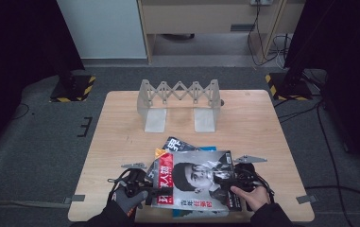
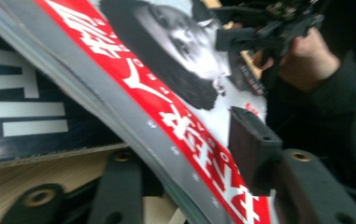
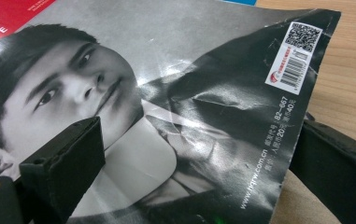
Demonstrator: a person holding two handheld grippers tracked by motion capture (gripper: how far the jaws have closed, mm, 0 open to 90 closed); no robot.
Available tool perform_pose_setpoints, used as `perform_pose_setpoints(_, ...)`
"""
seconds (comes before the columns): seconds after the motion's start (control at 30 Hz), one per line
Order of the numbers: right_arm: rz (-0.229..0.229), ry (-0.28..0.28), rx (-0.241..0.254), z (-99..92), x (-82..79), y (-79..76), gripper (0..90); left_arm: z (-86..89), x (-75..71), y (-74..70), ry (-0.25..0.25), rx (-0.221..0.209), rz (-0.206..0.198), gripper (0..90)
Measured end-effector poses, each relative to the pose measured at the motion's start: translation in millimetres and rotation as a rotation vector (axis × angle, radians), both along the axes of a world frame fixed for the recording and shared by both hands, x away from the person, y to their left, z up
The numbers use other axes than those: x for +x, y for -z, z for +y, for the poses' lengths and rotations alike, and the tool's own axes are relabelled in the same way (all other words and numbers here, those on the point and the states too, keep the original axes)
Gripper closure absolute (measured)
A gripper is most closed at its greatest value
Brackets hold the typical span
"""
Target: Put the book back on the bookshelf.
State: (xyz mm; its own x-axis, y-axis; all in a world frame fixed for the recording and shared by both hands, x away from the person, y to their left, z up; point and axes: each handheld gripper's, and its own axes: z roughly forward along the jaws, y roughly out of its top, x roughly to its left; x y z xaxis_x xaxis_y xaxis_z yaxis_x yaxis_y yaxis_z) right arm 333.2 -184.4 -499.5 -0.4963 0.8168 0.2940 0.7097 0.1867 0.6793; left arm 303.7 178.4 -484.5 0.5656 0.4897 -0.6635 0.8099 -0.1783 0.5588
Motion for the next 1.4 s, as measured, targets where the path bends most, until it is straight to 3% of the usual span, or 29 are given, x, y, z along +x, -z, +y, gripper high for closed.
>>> perform_pose_setpoints(0.17,0.001,-0.002,-0.004,0.3,-0.1,-0.7,4.5,-1.4,-2.8,0.8,-0.018,0.015,-0.003,73.0)
perform_pose_setpoints(0.33,0.005,-0.002,-0.002,0.5,-0.1,-1.4,4.4,-1.0,-3.1,-0.6,-0.021,0.016,-0.004,76.5)
perform_pose_setpoints(0.47,0.015,0.001,0.015,-0.5,0.6,-2.2,4.4,3.4,-1.3,-7.2,-0.049,-0.018,-0.014,80.3)
perform_pose_setpoints(0.73,0.01,0.001,0.051,-4.2,2.7,-4.9,3.9,6.7,0.3,-23.4,-0.056,-0.049,-0.044,85.0)
perform_pose_setpoints(1.1,-0.063,0.043,0.11,-15.5,4.8,-12.6,4.8,3.7,8.2,-42.0,-0.047,-0.121,-0.06,86.2)
perform_pose_setpoints(1.27,-0.09,0.073,0.102,-23.3,5.8,-15.2,5.3,2.9,12.8,-52.2,-0.048,-0.155,-0.076,86.3)
perform_pose_setpoints(1.4,-0.104,0.101,0.087,-29.1,6.9,-16.2,5.4,4.3,13.4,-60.6,-0.061,-0.143,-0.103,86.3)
